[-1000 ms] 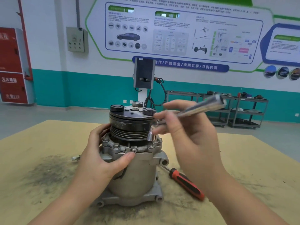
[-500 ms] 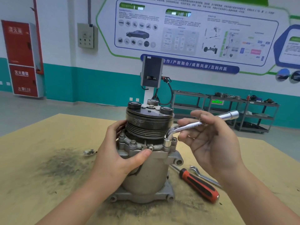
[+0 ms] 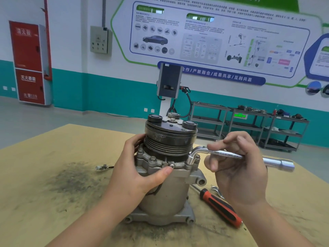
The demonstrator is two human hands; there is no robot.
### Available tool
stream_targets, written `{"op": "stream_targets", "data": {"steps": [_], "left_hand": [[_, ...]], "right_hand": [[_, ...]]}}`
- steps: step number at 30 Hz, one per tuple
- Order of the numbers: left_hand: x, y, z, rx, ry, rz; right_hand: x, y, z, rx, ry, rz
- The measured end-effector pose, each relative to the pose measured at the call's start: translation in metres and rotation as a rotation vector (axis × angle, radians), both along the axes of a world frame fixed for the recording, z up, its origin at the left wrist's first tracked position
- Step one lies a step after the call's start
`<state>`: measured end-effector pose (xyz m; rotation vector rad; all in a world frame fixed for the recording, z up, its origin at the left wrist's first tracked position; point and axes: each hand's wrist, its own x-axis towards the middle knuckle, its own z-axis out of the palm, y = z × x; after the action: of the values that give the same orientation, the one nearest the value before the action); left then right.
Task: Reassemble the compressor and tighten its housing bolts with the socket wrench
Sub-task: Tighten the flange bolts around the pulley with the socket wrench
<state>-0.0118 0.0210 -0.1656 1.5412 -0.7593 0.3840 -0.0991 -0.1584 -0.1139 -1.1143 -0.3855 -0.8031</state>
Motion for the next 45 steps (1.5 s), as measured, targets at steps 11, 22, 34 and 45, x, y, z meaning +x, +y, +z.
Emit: {"op": "stream_targets", "data": {"steps": [11,22,34,45], "left_hand": [[0.007,-0.003,-0.004,-0.043,-0.042,0.0],[0.01,-0.003,-0.008,-0.035,-0.041,0.019],[0.01,-0.002,-0.006,-0.052,-0.064,0.009],[0.008,-0.002,-0.005,-0.053,-0.033,-0.014]], "right_hand": [[-0.01,0.02,-0.004,-1.095,-0.4,-0.621],[-0.017,0.019,0.018,-0.648,-0.224,-0.482],[-0.004,0.006,0.024,0.171,0.202,0.017],[-0.002,0.004,0.021,0.22,0.299,0.18]]}}
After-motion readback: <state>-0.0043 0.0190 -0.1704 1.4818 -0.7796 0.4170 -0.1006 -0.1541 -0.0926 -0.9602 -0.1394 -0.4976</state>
